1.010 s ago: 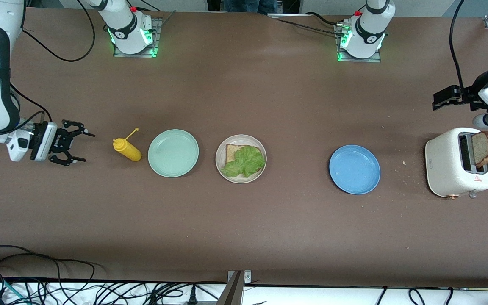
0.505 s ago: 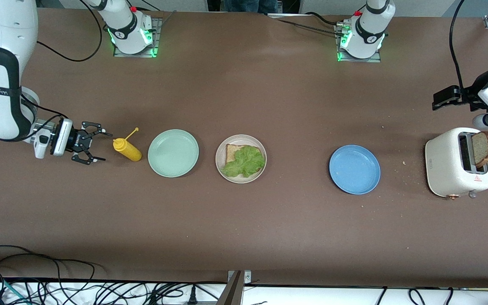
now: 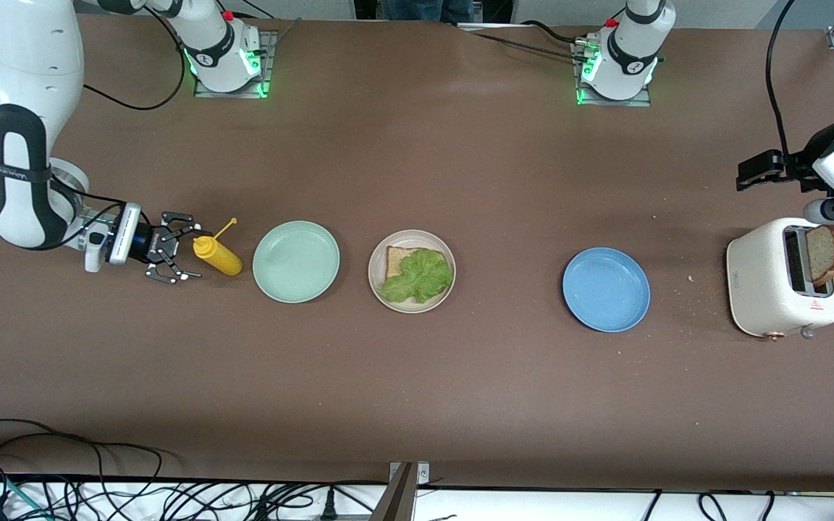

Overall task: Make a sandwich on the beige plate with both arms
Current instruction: 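Grasp the yellow mustard bottle with the right gripper and lift it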

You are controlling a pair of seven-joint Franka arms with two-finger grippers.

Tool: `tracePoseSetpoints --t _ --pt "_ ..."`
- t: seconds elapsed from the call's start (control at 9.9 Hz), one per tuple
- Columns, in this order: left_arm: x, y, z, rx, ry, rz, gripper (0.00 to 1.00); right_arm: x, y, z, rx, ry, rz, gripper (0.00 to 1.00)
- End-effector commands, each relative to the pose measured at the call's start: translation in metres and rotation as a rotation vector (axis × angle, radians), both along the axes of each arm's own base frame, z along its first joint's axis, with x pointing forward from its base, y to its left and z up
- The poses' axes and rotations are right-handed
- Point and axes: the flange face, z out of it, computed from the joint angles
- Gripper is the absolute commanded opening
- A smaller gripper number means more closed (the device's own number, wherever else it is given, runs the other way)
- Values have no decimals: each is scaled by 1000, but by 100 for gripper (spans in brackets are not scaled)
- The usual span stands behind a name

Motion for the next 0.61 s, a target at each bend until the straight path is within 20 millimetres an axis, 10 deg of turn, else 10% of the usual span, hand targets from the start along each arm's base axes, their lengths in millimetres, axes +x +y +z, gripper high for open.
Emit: tracePoseSetpoints --t 0.0,0.1,0.4,0.5 --pt "1 1 4 2 -8 5 100 -2 11 -21 76 -45 -3 98" --pt "1 1 5 1 -10 5 100 -3 11 -22 79 -51 3 92" --pt "1 3 4 2 -8 9 100 -3 6 -23 75 -86 9 21" --pt "1 3 5 2 -10 9 100 -3 5 -22 77 -79 5 14"
